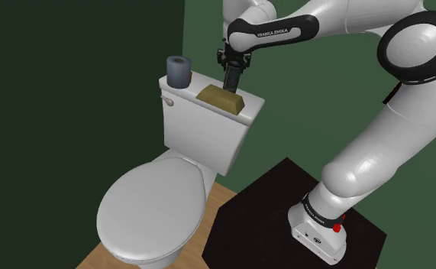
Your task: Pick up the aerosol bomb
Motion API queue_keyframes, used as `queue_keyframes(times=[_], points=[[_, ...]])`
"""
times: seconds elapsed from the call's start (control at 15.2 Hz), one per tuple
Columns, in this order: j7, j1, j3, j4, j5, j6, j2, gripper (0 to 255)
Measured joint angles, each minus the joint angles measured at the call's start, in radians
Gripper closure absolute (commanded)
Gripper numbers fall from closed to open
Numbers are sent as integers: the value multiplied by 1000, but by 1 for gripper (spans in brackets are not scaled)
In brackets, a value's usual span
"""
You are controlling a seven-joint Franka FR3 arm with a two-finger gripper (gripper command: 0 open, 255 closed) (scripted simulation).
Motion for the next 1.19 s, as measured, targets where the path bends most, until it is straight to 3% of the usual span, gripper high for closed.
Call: queue_keyframes(times=[0.59, 1.19], points=[[-2, 0, 0, 5, 1, -4, 1, 255], [-49, 5, 5, 95, 27, -102, -16, 255]])
